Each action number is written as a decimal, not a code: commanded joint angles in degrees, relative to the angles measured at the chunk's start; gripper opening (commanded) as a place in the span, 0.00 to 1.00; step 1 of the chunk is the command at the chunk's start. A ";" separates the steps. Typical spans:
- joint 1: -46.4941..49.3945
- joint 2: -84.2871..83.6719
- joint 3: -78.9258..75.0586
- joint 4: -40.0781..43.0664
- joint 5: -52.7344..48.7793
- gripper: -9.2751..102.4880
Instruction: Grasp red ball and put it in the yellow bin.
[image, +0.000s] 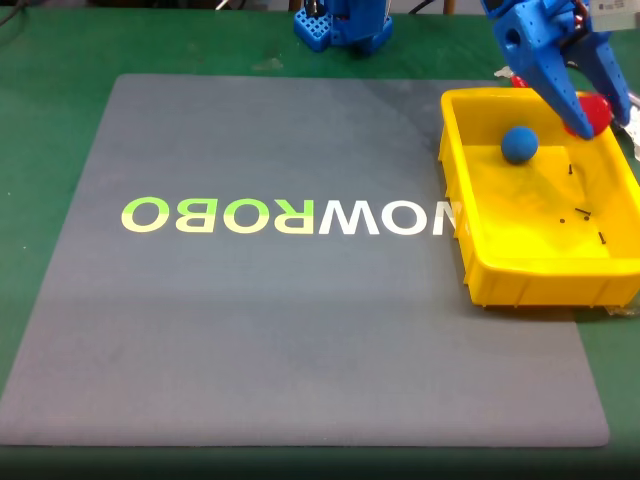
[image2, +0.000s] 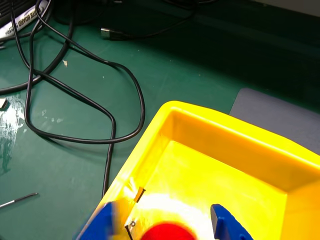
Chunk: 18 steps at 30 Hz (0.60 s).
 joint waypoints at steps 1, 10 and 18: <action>1.05 1.58 -4.39 -1.49 0.97 0.33; 1.32 1.76 -4.75 -1.58 1.85 0.37; 1.76 2.81 -4.92 -0.70 1.85 0.37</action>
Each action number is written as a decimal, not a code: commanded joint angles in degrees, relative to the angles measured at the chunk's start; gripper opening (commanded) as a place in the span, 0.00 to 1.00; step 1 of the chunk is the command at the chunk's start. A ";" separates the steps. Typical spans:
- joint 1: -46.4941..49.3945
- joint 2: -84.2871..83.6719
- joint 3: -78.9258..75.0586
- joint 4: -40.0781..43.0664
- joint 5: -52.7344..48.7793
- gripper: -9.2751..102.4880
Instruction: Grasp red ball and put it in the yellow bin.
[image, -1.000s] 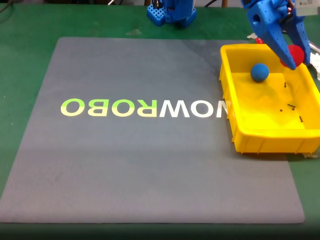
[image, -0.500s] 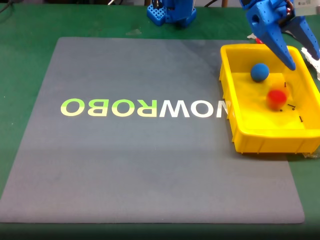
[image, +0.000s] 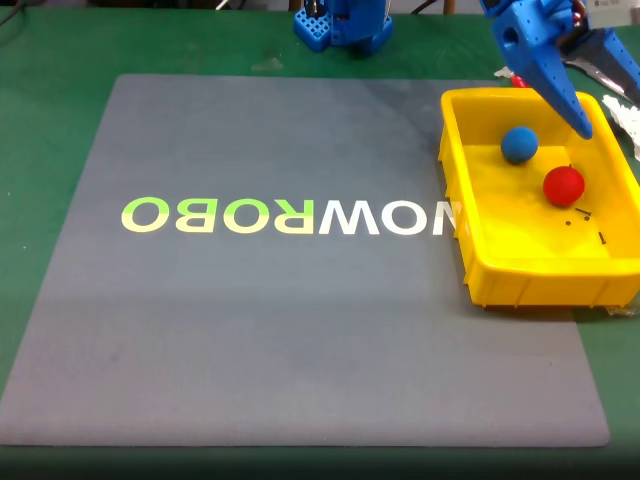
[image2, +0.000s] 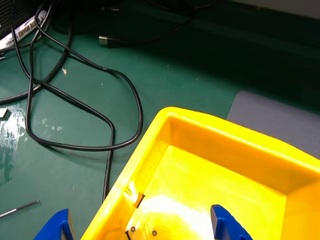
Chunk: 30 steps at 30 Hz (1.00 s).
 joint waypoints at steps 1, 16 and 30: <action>1.41 3.34 -4.39 -0.09 0.53 0.37; 10.28 36.39 0.44 25.40 -0.79 0.34; 24.26 69.79 35.51 30.41 -6.50 0.10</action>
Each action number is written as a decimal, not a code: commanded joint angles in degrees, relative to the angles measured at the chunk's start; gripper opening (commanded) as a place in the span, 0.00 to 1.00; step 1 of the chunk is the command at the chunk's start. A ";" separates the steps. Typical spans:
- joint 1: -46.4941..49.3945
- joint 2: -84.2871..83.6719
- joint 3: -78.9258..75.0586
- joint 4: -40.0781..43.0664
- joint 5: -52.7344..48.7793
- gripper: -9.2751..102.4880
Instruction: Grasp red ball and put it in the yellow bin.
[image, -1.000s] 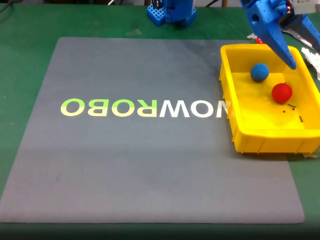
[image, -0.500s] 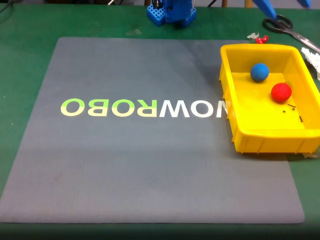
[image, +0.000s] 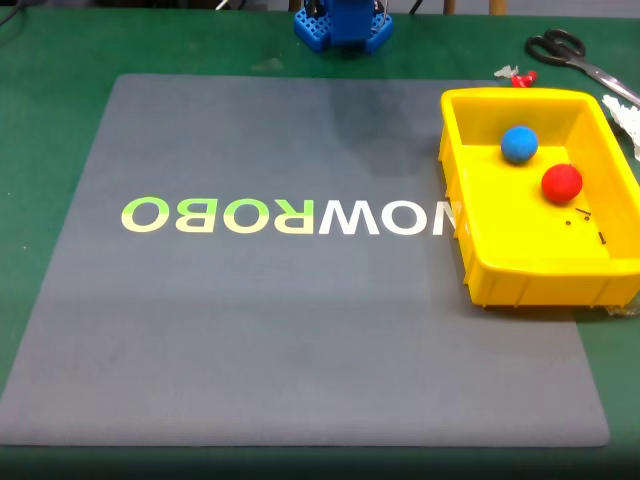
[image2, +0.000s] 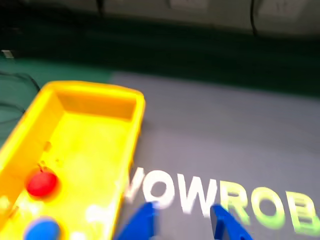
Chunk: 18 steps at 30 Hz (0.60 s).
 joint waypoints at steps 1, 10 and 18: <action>2.46 7.29 5.89 0.44 -0.53 0.10; 3.69 24.52 33.49 -0.09 -0.79 0.08; 4.92 33.22 48.43 0.09 -0.44 0.08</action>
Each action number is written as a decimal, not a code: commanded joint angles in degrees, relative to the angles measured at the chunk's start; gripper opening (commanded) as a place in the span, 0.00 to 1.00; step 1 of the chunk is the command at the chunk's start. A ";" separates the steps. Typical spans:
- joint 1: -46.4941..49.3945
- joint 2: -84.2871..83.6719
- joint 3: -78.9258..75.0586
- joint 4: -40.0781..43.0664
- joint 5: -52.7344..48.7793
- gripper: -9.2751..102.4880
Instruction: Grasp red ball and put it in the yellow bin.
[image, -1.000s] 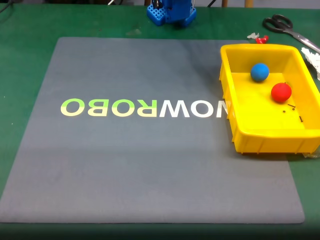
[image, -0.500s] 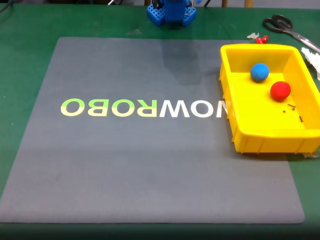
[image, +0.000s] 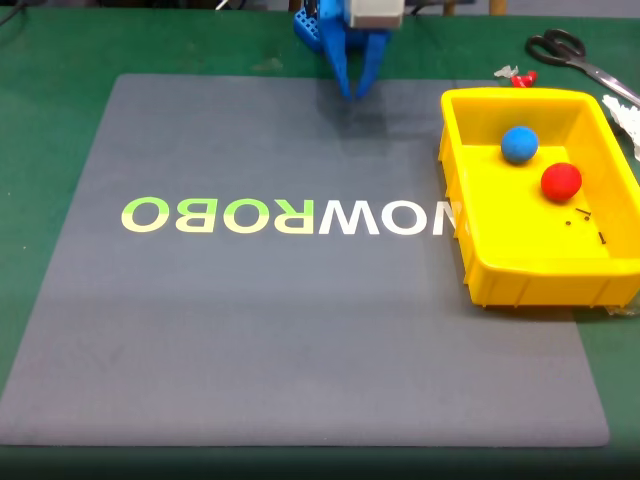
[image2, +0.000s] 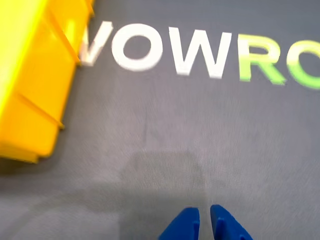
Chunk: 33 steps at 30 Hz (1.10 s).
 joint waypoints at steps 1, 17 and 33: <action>0.70 3.87 3.43 -0.26 0.09 0.08; 1.41 7.12 5.19 20.30 -0.35 0.08; 1.93 7.82 5.27 26.46 -0.62 0.08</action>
